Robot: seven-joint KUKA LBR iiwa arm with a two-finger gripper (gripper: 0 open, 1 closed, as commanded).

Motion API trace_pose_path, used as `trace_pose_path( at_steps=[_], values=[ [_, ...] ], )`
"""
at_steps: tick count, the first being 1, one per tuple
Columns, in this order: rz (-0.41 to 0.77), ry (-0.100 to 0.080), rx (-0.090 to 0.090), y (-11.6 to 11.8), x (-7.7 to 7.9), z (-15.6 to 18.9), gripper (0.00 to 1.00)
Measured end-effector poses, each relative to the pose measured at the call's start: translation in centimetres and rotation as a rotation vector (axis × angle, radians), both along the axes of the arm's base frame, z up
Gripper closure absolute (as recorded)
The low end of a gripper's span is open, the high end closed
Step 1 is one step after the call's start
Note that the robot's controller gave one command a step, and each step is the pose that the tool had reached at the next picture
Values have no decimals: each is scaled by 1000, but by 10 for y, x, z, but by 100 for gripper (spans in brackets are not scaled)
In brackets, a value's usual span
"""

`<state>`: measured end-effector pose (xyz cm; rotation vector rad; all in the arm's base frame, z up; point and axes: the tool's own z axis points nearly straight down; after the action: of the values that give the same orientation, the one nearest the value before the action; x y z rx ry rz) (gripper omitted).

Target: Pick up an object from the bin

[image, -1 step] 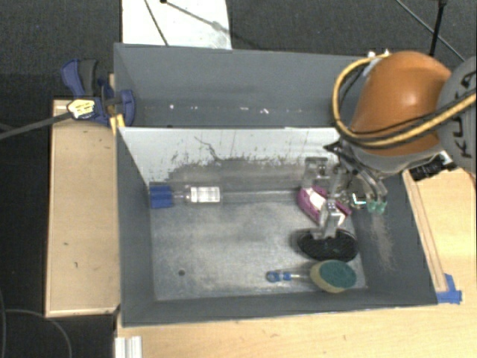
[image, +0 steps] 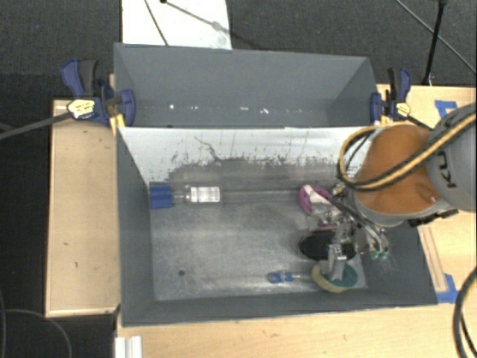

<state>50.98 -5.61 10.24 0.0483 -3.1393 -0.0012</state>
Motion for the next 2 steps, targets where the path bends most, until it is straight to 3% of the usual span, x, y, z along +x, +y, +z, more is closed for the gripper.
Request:
trace_pose_path(
  at_steps=[1, 2],
  values=[
    [-61, -12, 5, -24, 24, -29, 0],
    [-58, -9, 5, -24, 23, -28, 100]
  ],
)
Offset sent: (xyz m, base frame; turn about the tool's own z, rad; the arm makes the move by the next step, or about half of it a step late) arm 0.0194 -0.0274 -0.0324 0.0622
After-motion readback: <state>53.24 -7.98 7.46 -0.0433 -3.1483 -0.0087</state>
